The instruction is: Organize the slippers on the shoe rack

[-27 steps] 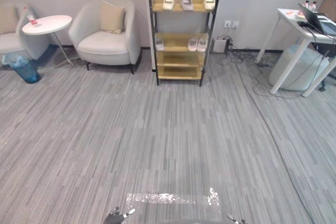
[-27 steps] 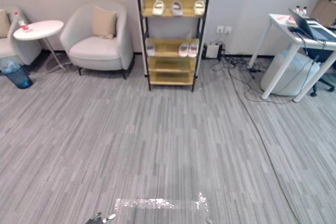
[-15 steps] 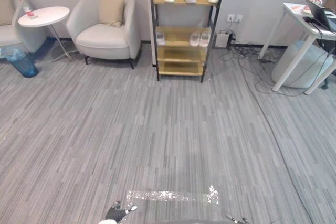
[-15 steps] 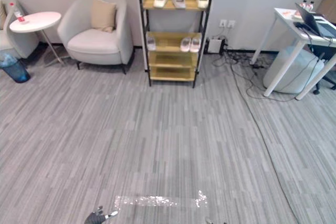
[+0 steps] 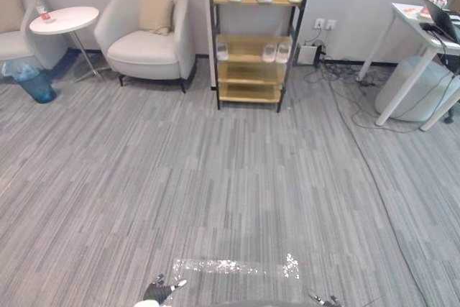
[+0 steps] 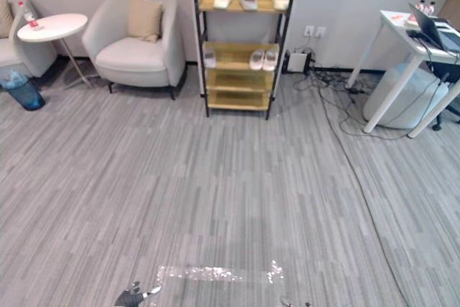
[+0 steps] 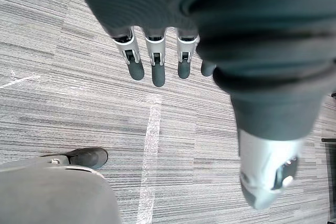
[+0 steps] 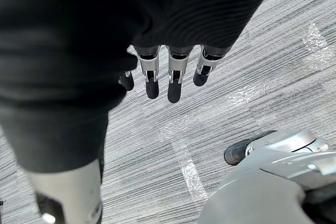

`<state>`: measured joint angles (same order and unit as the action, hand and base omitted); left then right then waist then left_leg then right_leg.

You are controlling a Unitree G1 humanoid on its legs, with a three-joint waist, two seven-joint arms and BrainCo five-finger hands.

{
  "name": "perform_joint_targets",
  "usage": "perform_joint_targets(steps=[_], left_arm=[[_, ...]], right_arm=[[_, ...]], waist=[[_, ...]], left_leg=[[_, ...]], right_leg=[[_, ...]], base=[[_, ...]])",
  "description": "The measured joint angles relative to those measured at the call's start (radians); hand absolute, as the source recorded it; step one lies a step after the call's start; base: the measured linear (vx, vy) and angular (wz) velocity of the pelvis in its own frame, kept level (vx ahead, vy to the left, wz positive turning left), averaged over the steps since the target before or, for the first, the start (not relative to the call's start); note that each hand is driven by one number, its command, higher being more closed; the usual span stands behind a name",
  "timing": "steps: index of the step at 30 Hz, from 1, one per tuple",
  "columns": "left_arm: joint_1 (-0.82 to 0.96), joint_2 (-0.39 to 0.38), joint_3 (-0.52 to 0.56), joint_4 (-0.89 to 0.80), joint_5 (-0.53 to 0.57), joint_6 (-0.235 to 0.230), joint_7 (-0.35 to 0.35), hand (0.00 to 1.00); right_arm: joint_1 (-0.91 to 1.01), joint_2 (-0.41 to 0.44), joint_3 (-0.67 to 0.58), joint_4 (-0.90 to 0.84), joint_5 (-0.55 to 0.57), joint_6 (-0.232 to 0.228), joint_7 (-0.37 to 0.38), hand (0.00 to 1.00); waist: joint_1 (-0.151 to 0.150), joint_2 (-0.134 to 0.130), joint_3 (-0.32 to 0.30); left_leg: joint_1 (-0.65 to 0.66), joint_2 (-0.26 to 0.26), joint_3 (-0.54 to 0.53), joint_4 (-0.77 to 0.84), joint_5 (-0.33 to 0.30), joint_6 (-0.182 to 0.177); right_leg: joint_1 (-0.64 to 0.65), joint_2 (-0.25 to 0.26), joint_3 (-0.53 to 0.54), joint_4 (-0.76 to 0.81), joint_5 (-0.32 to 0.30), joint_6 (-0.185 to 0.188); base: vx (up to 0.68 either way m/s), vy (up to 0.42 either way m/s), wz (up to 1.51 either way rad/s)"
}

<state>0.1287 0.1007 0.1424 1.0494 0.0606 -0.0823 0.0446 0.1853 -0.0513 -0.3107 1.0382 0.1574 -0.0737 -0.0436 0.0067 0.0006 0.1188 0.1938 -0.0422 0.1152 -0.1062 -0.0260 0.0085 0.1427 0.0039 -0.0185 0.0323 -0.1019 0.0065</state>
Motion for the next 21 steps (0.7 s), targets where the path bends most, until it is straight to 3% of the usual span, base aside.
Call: perform_joint_targets(steps=[3, 5, 7, 8, 9, 10, 12, 13, 16, 18, 19, 20, 21], left_arm=[[0.000, -0.010, 0.038, -0.025, 0.000, 0.000, 0.001, 0.00], [0.000, -0.014, 0.067, -0.041, -0.002, 0.001, 0.002, 0.00], [-0.001, -0.014, 0.103, -0.067, -0.003, 0.001, 0.002, 0.00], [-0.002, -0.016, 0.115, -0.083, -0.003, 0.001, 0.003, 0.00], [-0.004, -0.020, 0.118, -0.085, -0.003, 0.001, 0.004, 0.00], [-0.009, -0.023, 0.125, -0.089, -0.004, 0.001, 0.010, 0.00], [-0.011, -0.030, 0.148, -0.102, -0.005, 0.000, 0.014, 0.00], [-0.010, -0.035, 0.154, -0.107, -0.005, 0.000, 0.016, 0.00], [-0.015, -0.045, 0.152, -0.107, -0.007, -0.001, 0.020, 0.00], [-0.018, -0.052, 0.149, -0.107, -0.008, -0.002, 0.028, 0.00], [-0.017, -0.057, 0.141, -0.102, -0.014, -0.002, 0.038, 0.00], [-0.015, -0.051, 0.141, -0.100, -0.017, -0.002, 0.038, 0.00], [-0.005, -0.038, 0.139, -0.098, -0.017, -0.002, 0.039, 0.00]], right_arm=[[-0.009, 0.004, 0.000, -0.002, 0.002, 0.000, -0.003, 0.00], [-0.009, 0.011, 0.000, -0.003, 0.004, -0.001, -0.003, 0.00], [-0.010, 0.024, 0.001, -0.011, 0.013, -0.001, -0.003, 0.00], [-0.001, 0.030, 0.001, -0.038, 0.023, -0.002, -0.003, 0.00], [0.003, 0.029, 0.002, -0.048, 0.024, -0.006, -0.002, 0.00], [0.009, 0.027, 0.007, -0.049, 0.041, -0.012, -0.002, 0.00], [0.010, 0.022, 0.017, -0.048, 0.041, -0.012, -0.002, 0.00], [0.007, 0.016, 0.023, -0.049, 0.041, -0.012, -0.002, 0.00], [-0.020, 0.003, 0.030, -0.049, 0.042, -0.012, -0.004, 0.00], [-0.031, -0.006, 0.042, -0.051, 0.041, -0.014, -0.005, 0.00], [-0.038, -0.015, 0.044, -0.050, 0.041, -0.016, -0.007, 0.00], [-0.042, -0.010, 0.051, -0.045, 0.041, -0.016, -0.008, 0.00], [-0.042, -0.002, 0.083, -0.044, 0.041, -0.016, -0.009, 0.00]], waist=[[-0.001, -0.007, 0.017], [0.001, -0.019, 0.026], [0.003, -0.041, 0.042], [0.002, -0.042, 0.052], [0.001, -0.037, 0.055], [0.001, -0.024, 0.059], [0.010, -0.042, 0.056], [0.015, -0.036, 0.059], [0.023, -0.017, 0.067], [0.032, -0.008, 0.064], [0.045, 0.004, 0.055], [0.052, 0.003, 0.048], [0.053, -0.022, 0.026]], left_leg=[[0.002, 0.004, 0.002, 0.003, 0.000, -0.005], [-0.005, 0.007, 0.008, 0.015, -0.019, -0.027], [-0.063, 0.018, 0.033, 0.149, -0.095, -0.036], [-0.121, 0.065, 0.101, 0.310, -0.177, -0.047], [-0.141, 0.089, 0.127, 0.369, -0.196, -0.046], [-0.202, 0.121, 0.161, 0.538, -0.218, -0.043], [-0.302, 0.143, 0.162, 0.737, -0.197, -0.039], [-0.327, 0.153, 0.164, 0.774, -0.205, -0.043], [-0.382, 0.153, 0.191, 0.671, -0.222, -0.043], [-0.399, 0.134, 0.173, 0.505, -0.168, -0.050], [-0.404, 0.128, 0.137, 0.463, -0.096, -0.032], [-0.403, 0.116, 0.140, 0.470, -0.110, -0.008], [-0.406, 0.098, 0.168, 0.473, -0.144, -0.003]], right_leg=[[-0.015, 0.003, 0.001, 0.039, -0.017, -0.005], [-0.046, 0.005, 0.004, 0.100, -0.046, -0.014], [-0.068, -0.002, 0.006, 0.162, -0.081, -0.023], [-0.075, 0.002, 0.002, 0.201, -0.118, -0.040], [-0.077, 0.009, 0.002, 0.216, -0.136, -0.051], [-0.087, 0.014, 0.009, 0.254, -0.174, -0.056], [-0.087, 0.007, 0.037, 0.263, -0.182, -0.071], [-0.084, 0.005, 0.047, 0.262, -0.183, -0.075], [-0.066, -0.016, 0.107, 0.250, -0.197, -0.062], [-0.051, -0.028, 0.148, 0.221, -0.211, -0.039], [-0.045, -0.023, 0.188, 0.204, -0.223, -0.022], [-0.040, -0.030, 0.206, 0.200, -0.231, -0.019], [-0.038, -0.056, 0.226, 0.203, -0.243, -0.012]], base=[[-0.04, -0.048, -0.02], [-0.04, -0.057, -0.05], [-0.04, -0.085, 0.01], [-0.03, -0.117, 0.09], [-0.02, -0.141, 0.08], [0.00, -0.070, 0.05], [0.06, -0.025, -0.19], [0.18, 0.046, -0.47], [0.20, 0.134, -0.56], [0.27, 0.246, -0.63], [0.39, 0.356, -0.77], [0.36, 0.319, -0.68], [0.41, 0.276, -0.58]])
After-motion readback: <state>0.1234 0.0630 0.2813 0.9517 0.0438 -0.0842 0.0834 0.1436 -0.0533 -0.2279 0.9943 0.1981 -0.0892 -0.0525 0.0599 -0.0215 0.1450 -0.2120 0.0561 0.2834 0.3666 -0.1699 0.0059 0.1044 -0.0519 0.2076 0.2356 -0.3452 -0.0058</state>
